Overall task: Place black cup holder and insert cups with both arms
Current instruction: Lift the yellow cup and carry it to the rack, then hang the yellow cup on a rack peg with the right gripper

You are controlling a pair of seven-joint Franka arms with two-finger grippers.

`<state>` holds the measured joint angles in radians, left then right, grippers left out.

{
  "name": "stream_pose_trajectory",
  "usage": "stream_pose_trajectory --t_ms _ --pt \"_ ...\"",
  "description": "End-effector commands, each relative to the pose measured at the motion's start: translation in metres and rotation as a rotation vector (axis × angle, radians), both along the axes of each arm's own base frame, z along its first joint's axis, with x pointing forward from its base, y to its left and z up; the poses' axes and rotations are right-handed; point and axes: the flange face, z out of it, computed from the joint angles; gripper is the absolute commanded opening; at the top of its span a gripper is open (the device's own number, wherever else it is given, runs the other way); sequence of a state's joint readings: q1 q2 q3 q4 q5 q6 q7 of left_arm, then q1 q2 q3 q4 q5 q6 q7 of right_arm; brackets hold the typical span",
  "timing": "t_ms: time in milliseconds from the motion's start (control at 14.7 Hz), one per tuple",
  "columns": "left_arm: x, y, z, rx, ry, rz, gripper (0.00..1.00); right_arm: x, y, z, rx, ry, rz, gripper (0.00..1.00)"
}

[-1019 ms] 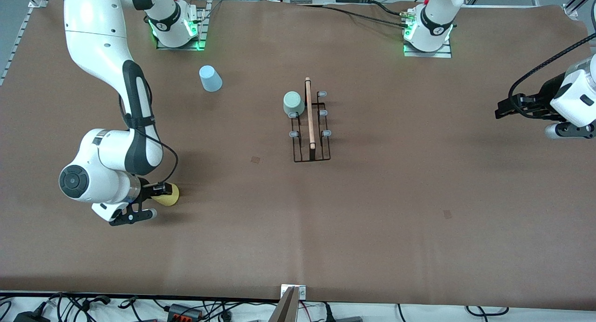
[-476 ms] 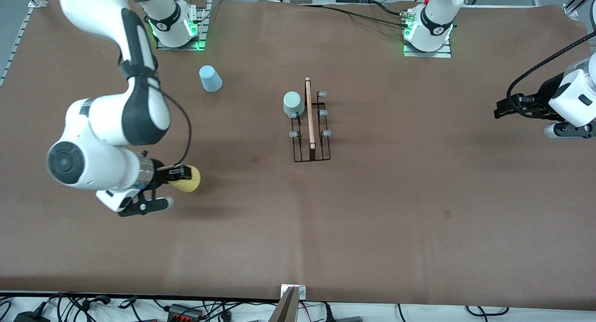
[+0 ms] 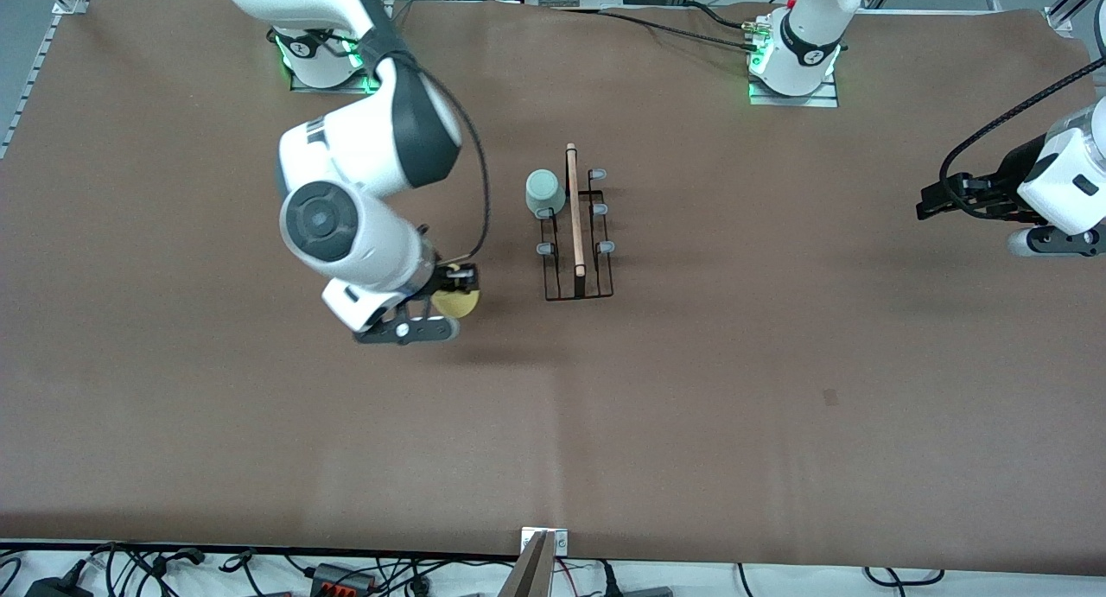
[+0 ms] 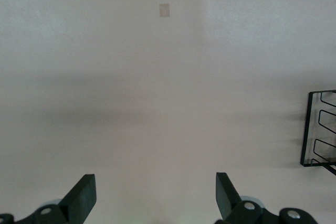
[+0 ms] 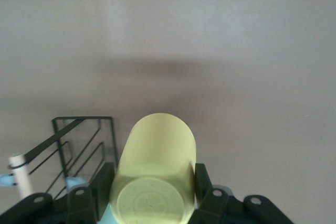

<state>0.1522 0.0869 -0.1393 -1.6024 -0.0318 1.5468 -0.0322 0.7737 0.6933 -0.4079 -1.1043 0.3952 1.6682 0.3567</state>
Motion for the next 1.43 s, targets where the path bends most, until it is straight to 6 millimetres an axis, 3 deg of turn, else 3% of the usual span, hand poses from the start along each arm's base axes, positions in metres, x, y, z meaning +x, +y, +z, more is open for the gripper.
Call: stream_pose_trajectory --t_ms 0,204,476,951,1359 --pt "-0.002 -0.002 0.007 0.019 -0.002 -0.001 1.00 -0.027 0.046 0.003 -0.006 0.003 -0.033 0.30" --pt "-0.002 -0.002 0.007 0.021 -0.002 -0.002 1.00 -0.046 0.091 0.004 0.025 -0.067 -0.120 0.30" --pt "-0.002 -0.001 0.007 0.019 -0.004 0.000 1.00 -0.053 0.111 -0.024 0.021 -0.068 -0.097 0.30" --pt "-0.001 0.002 0.006 0.018 -0.007 -0.001 1.00 -0.065 0.128 -0.059 0.010 -0.021 -0.065 0.29" --pt "-0.001 0.002 0.006 0.018 -0.007 -0.001 1.00 -0.064 0.125 -0.057 0.007 -0.011 -0.068 0.29"
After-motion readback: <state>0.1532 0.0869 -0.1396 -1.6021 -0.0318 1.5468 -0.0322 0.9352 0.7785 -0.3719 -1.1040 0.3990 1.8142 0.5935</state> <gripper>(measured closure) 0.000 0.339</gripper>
